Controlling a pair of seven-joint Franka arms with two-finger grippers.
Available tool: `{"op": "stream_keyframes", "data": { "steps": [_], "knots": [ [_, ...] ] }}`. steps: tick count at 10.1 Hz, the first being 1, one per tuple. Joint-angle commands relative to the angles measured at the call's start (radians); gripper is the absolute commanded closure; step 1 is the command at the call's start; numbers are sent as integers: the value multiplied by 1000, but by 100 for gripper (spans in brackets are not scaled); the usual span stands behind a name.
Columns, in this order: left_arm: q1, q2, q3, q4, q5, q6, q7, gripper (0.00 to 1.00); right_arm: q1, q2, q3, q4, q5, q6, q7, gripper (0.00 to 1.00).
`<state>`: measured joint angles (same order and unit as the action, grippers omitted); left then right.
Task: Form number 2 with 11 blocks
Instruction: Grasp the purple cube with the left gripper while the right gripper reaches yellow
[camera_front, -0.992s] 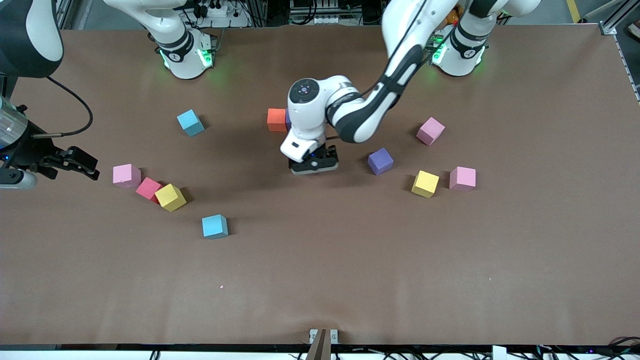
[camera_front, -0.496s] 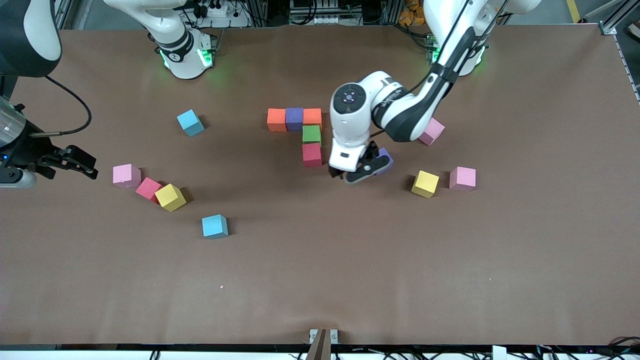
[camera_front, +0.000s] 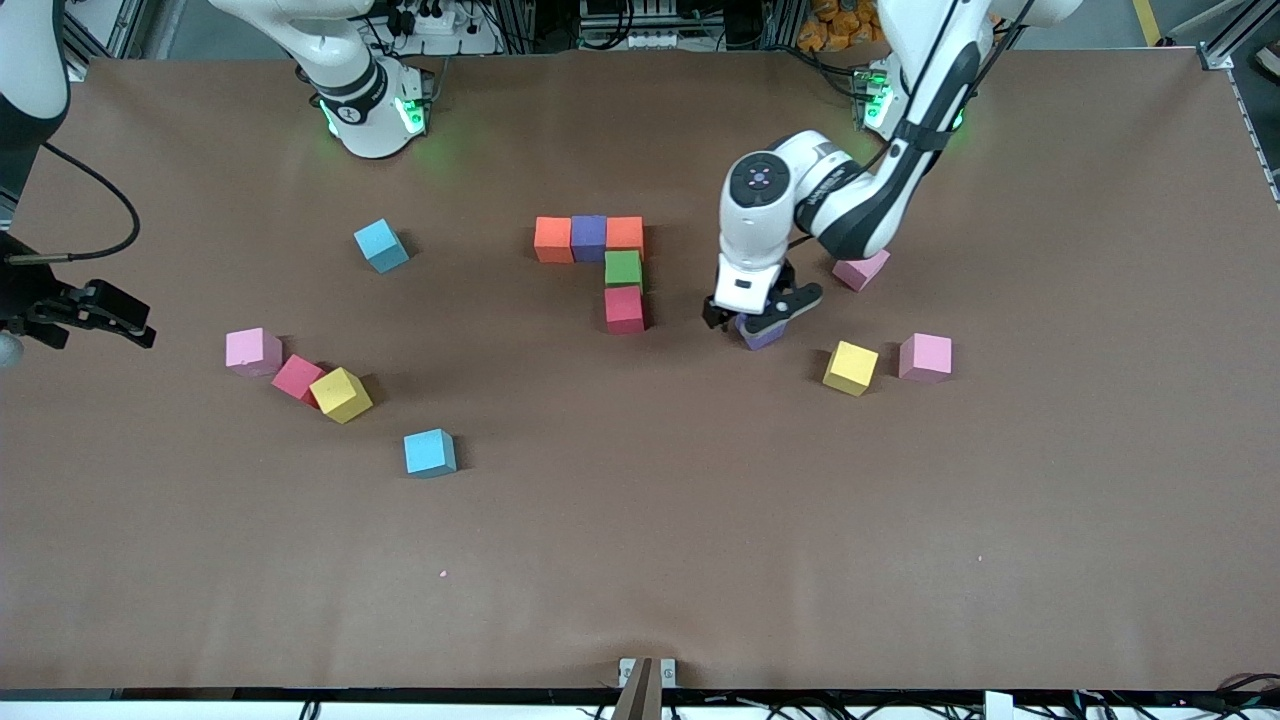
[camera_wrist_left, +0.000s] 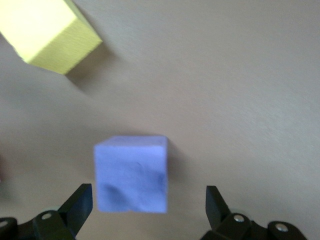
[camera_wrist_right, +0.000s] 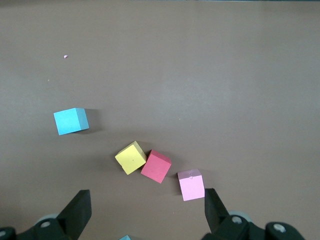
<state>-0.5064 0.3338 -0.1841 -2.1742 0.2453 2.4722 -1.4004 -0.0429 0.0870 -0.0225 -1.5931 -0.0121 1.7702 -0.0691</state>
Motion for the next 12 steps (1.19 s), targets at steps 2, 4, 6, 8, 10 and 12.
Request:
{"op": "stream_keyframes", "data": {
  "steps": [2,4,6,8,10,12],
  "knots": [
    [52,20,-14,-32,-21,63,3,0,-2,2,19,32,-9,-38,-6,0],
    [52,69,-26,-27,-23,82,1,0,11,3,19,29,-9,-51,-12,0],
    [52,93,-38,-26,-37,103,-2,0,46,3,21,24,-3,-67,-14,0],
    [51,108,-40,-22,-40,114,-2,0,98,13,21,1,1,-93,-6,0],
    [52,103,-40,-21,-41,117,4,66,139,5,19,-68,1,-58,9,0],
    [60,90,-40,14,-46,113,-43,93,149,3,19,-215,1,97,9,0]
  ]
}}
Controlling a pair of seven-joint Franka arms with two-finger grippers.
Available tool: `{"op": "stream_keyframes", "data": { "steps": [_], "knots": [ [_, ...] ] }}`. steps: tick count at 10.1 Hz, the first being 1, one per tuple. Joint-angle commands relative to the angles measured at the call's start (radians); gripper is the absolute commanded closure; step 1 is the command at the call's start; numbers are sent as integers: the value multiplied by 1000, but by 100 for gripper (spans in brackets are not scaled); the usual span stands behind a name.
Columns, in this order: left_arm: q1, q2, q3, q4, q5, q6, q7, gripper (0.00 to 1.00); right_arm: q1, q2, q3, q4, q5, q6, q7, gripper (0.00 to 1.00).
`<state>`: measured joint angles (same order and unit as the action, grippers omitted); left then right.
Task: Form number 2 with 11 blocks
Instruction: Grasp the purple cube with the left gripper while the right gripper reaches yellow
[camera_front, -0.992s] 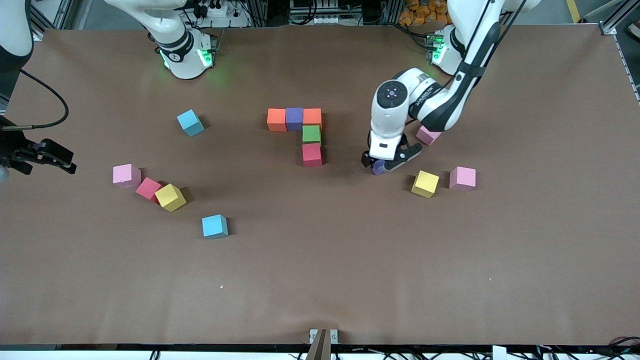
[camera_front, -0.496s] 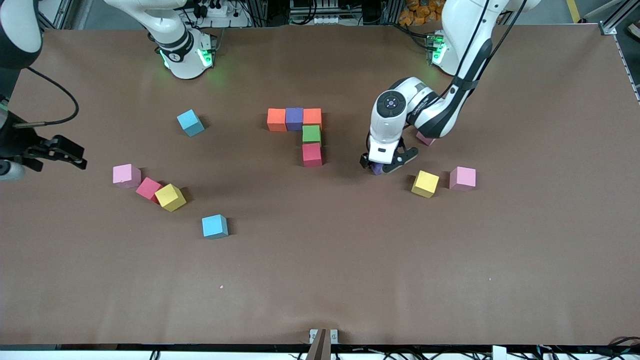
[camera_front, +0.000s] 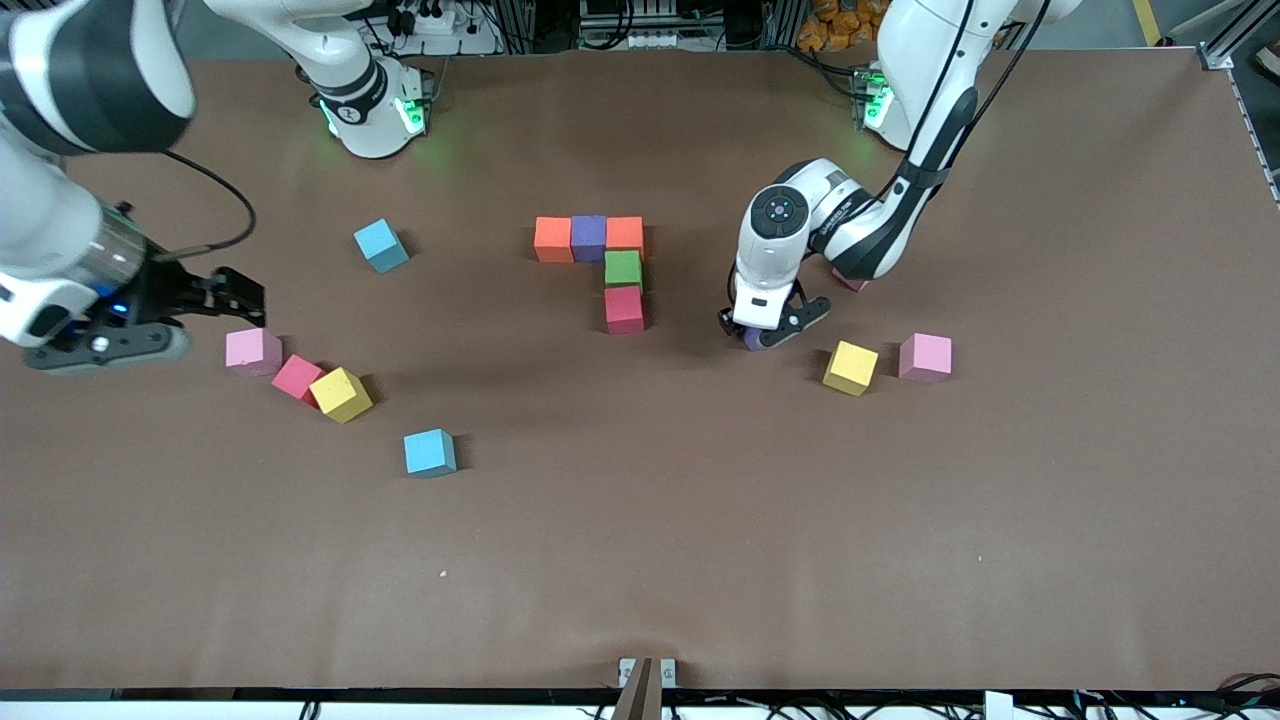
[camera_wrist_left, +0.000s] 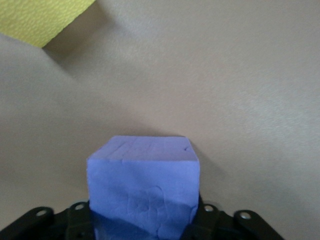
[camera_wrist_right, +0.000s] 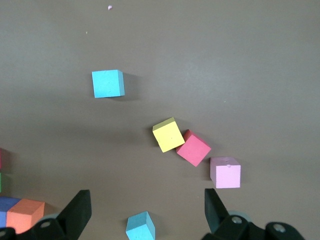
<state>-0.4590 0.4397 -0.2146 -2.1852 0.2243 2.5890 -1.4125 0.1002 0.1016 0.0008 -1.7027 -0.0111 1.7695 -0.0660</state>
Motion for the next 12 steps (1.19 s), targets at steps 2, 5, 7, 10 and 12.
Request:
{"op": "stream_keyframes", "data": {
  "steps": [2,5,7,10,12],
  "knots": [
    [-3,-10,-12,109,-34,-13,-173,94,38,9,-2,-208,0,255,2,0],
    [-78,36,-32,322,-51,-215,-414,93,102,153,-2,-206,3,439,9,0],
    [-148,132,-49,529,-129,-364,-511,93,118,225,-2,-201,2,513,8,0],
    [-253,255,-38,718,-129,-403,-736,93,110,317,-2,-198,3,631,5,0],
    [-283,283,-38,777,-131,-403,-877,93,95,323,-2,-199,3,639,-44,0]
  ]
}}
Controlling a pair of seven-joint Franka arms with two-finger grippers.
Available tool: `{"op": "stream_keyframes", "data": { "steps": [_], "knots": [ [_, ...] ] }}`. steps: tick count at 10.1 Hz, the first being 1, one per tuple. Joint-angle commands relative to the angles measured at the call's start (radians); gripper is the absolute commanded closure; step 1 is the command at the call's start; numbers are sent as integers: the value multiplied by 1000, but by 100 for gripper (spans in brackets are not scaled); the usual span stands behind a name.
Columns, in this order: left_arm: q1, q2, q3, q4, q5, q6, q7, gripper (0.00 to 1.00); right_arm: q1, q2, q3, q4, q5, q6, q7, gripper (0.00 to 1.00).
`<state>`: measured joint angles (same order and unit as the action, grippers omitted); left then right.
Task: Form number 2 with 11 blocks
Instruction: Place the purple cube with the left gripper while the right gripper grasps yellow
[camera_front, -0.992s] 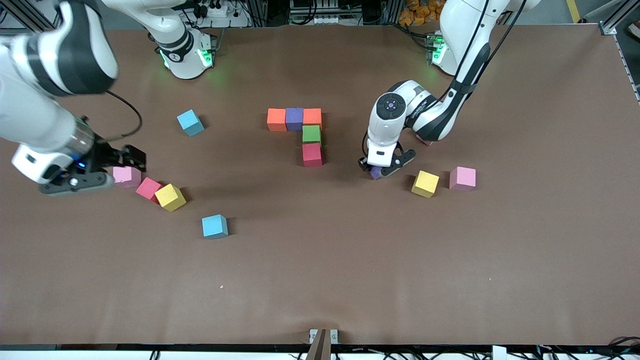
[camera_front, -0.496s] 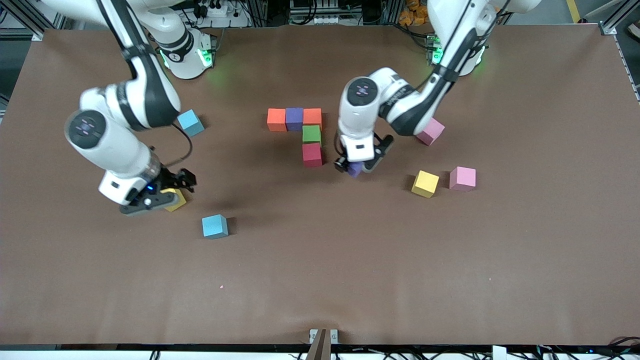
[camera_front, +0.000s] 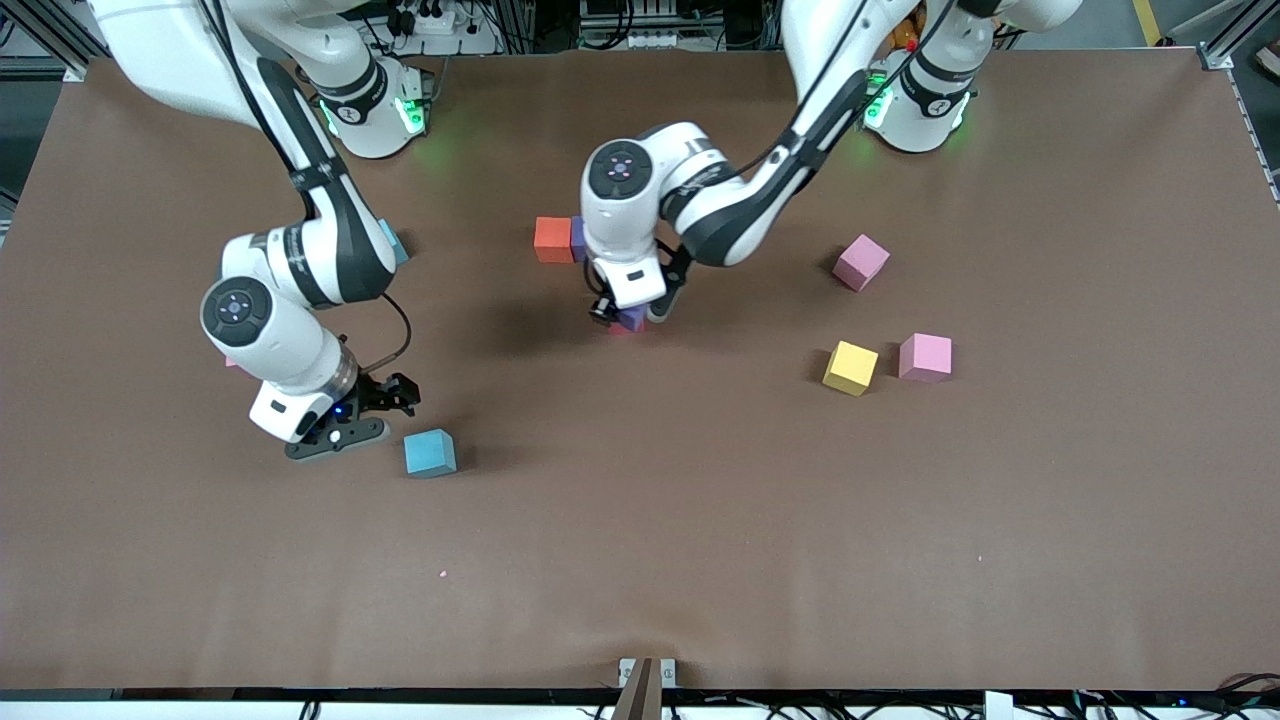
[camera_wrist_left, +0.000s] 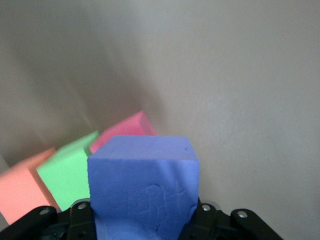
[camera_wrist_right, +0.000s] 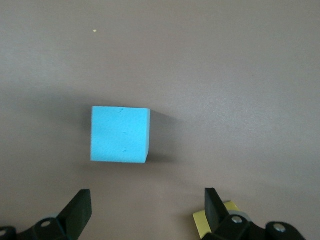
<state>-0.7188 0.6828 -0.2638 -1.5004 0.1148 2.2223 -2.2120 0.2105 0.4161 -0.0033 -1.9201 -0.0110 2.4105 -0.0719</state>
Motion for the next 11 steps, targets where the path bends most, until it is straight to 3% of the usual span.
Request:
{"op": "stream_keyframes", "data": {
  "steps": [1,3,6,8,11],
  "knots": [
    [-36,62,11,133,-23,-33,-130,93,-38,4,2,18,3,-10,-78,0],
    [-63,130,14,222,-23,-14,-216,93,-115,6,-1,7,3,-8,-242,0],
    [-149,153,96,229,-23,31,-420,85,-128,-32,2,-92,3,2,-301,0],
    [-157,164,98,229,-23,31,-481,85,-120,-57,6,-158,3,4,-301,0],
    [-162,193,98,227,-21,33,-477,85,-134,-46,6,-168,2,10,-434,0]
  ]
}}
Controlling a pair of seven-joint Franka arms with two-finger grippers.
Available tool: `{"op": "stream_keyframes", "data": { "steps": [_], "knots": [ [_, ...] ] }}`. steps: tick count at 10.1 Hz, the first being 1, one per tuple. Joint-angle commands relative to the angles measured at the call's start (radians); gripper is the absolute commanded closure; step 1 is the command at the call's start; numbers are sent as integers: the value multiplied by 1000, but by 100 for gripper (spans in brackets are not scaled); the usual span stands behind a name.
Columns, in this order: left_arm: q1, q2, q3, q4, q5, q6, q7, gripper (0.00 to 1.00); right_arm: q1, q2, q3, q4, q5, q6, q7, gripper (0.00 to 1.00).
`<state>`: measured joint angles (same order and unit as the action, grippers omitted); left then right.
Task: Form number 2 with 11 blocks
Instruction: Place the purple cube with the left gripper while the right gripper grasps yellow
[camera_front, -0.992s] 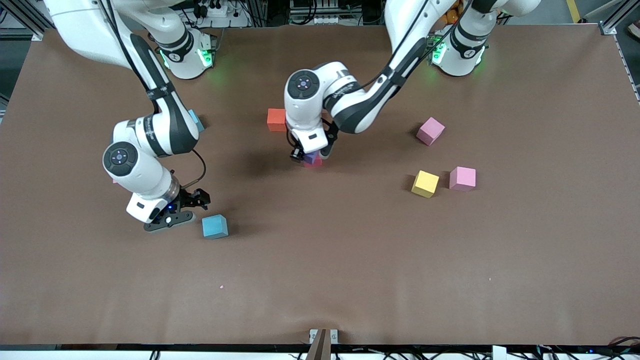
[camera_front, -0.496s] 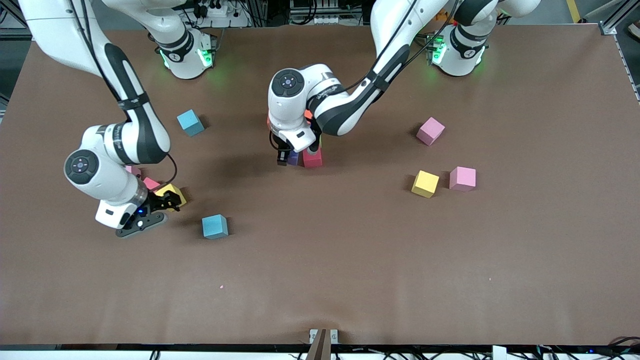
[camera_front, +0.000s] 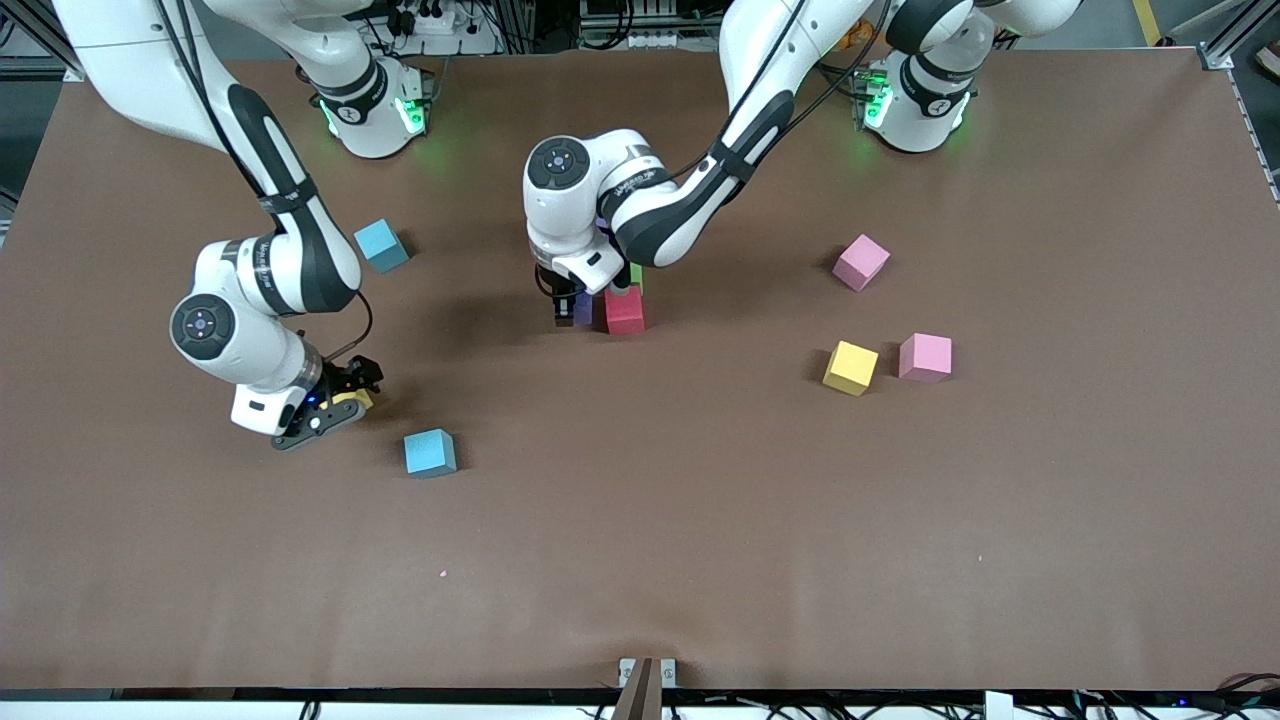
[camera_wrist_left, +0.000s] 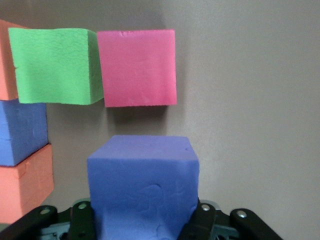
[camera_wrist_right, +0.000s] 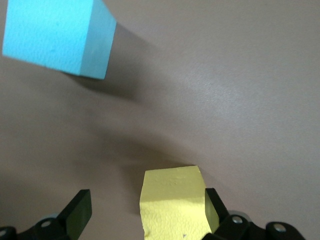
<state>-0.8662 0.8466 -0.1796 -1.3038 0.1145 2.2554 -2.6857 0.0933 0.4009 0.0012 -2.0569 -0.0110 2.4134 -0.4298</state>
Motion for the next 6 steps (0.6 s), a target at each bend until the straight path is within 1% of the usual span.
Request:
{"op": "stream_keyframes", "data": {
  "steps": [1,4,6],
  "knots": [
    [-20,38,14,29,-19,0,0,85,-30,-27,2,-31,2,13,-107,0],
    [-22,51,14,26,-16,0,10,85,-58,-13,2,-35,2,15,-127,0],
    [-22,65,14,26,-16,0,16,85,-60,6,2,-45,2,61,-136,0]
  ]
}}
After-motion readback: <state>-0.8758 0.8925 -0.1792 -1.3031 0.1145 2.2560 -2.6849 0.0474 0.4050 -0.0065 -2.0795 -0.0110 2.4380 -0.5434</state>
